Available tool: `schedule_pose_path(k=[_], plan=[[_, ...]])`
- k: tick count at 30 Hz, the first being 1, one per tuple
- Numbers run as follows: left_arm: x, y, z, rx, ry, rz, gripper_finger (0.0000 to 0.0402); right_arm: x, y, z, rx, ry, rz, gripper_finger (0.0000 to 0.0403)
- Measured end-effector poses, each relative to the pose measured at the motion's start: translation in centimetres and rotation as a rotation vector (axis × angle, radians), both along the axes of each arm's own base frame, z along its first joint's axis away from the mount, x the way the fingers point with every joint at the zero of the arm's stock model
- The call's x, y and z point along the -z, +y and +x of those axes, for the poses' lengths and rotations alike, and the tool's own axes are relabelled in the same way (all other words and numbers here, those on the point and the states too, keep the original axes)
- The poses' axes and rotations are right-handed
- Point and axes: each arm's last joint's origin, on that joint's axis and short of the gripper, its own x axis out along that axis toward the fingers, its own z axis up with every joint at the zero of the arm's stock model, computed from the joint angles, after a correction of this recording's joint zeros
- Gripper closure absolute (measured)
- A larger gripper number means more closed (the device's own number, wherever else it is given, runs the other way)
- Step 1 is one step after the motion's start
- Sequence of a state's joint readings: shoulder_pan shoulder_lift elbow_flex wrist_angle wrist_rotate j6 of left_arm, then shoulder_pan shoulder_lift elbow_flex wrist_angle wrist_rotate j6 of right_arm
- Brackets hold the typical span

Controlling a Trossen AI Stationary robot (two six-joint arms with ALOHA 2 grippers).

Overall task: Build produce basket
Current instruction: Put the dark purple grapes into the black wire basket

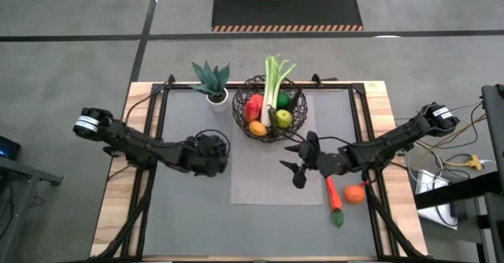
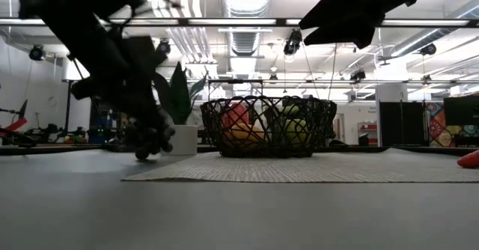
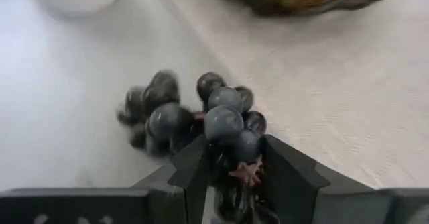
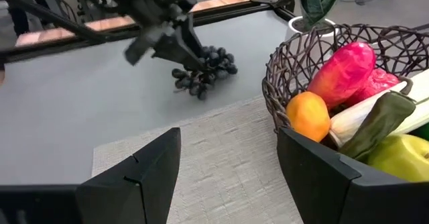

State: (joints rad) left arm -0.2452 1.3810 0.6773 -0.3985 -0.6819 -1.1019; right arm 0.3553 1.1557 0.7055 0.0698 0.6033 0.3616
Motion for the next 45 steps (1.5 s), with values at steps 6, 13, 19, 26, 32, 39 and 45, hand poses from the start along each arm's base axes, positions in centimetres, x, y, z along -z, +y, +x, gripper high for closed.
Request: schedule_pose_path(k=[6, 13, 19, 26, 32, 39, 45], plan=[[-2.4, -2.3, -0.3, 0.146, -0.124, 0.109, 0.0284, 0.6, 0.4, 1.0, -0.002, -0.037, 0.015, 0.0160], [-5.3, -5.3, 0.2, 0.402, -0.287, 0.271, 0.0284, 2.7, 1.3, 3.5, -0.033, -0.068, -0.042, 0.0103], [-5.3, -5.9, 0.0, 0.392, -0.342, 0.230, 0.0284, 3.4, 1.7, 4.6, -0.035, -0.036, -0.060, 0.0069], [-1.9, -4.0, -0.1, 0.158, -0.281, 0.110, 0.0282, 2.3, 1.5, 4.1, -0.036, -0.055, -0.057, 0.0066], [0.1, -2.6, 0.3, 0.049, -0.192, 0.102, 0.0232, 2.0, 1.4, 3.9, -0.043, -0.051, -0.074, 0.0071], [1.3, -1.4, 1.2, -0.045, -0.179, 0.077, 0.0134, 2.2, 1.4, 3.9, -0.042, -0.033, -0.078, 0.0070], [3.5, -0.6, 2.0, -0.055, -0.102, 0.024, 0.0108, 2.2, 1.4, 3.9, -0.042, -0.033, -0.077, 0.0073]])
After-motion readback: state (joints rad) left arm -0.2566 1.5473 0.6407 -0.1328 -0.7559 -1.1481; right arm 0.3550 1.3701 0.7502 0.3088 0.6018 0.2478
